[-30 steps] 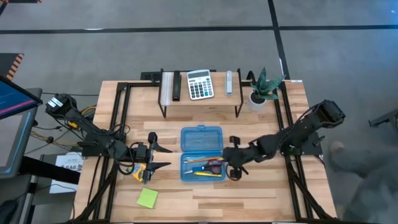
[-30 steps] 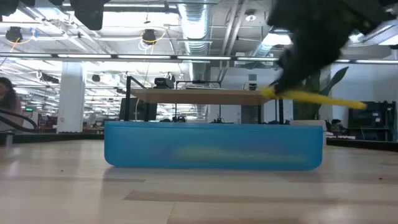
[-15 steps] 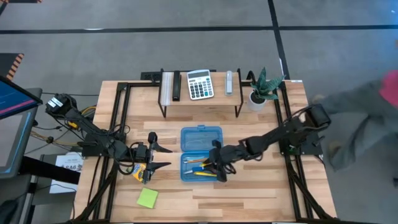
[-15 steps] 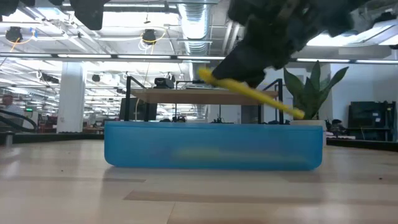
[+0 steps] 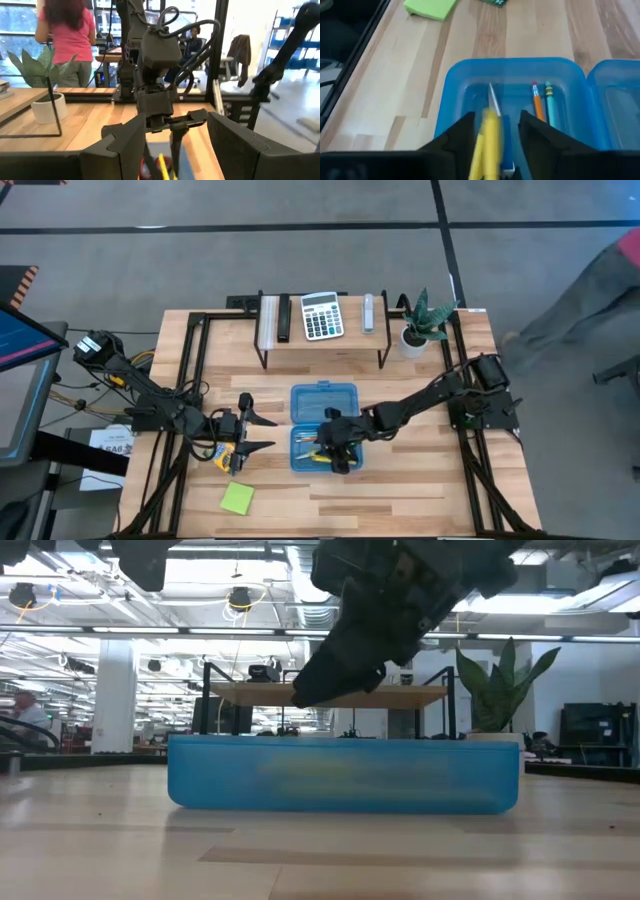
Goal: Pack school essentials
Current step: Put the yellow pen into the blue supply box, then put the green sticky notes into the blue supply box
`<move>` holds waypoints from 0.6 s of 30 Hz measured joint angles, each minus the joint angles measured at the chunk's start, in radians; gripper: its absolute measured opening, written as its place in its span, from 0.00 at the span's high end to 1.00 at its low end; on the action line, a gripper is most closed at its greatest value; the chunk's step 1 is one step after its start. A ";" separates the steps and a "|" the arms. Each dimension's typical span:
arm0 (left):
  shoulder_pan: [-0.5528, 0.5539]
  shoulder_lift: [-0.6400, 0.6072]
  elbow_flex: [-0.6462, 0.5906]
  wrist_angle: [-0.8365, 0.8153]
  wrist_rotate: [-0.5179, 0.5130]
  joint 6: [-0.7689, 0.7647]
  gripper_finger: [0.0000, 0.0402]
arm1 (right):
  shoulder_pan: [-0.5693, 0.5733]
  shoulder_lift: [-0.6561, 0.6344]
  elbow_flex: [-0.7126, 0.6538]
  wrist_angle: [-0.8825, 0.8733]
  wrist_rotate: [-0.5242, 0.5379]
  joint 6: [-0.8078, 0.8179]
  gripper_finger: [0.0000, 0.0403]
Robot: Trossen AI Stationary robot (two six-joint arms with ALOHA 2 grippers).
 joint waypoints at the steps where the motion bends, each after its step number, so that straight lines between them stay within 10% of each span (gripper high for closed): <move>1: 0.000 0.000 0.000 0.011 0.001 -0.008 0.50 | 0.002 -0.016 -0.002 -0.024 0.000 -0.013 0.53; 7: -0.007 -0.001 0.086 -0.037 0.001 -0.021 0.50 | 0.011 -0.086 -0.001 -0.053 0.003 -0.050 0.48; 18: -0.061 0.009 0.348 -0.672 -0.006 -0.243 0.50 | 0.082 -0.315 -0.152 -0.019 0.047 -0.055 0.57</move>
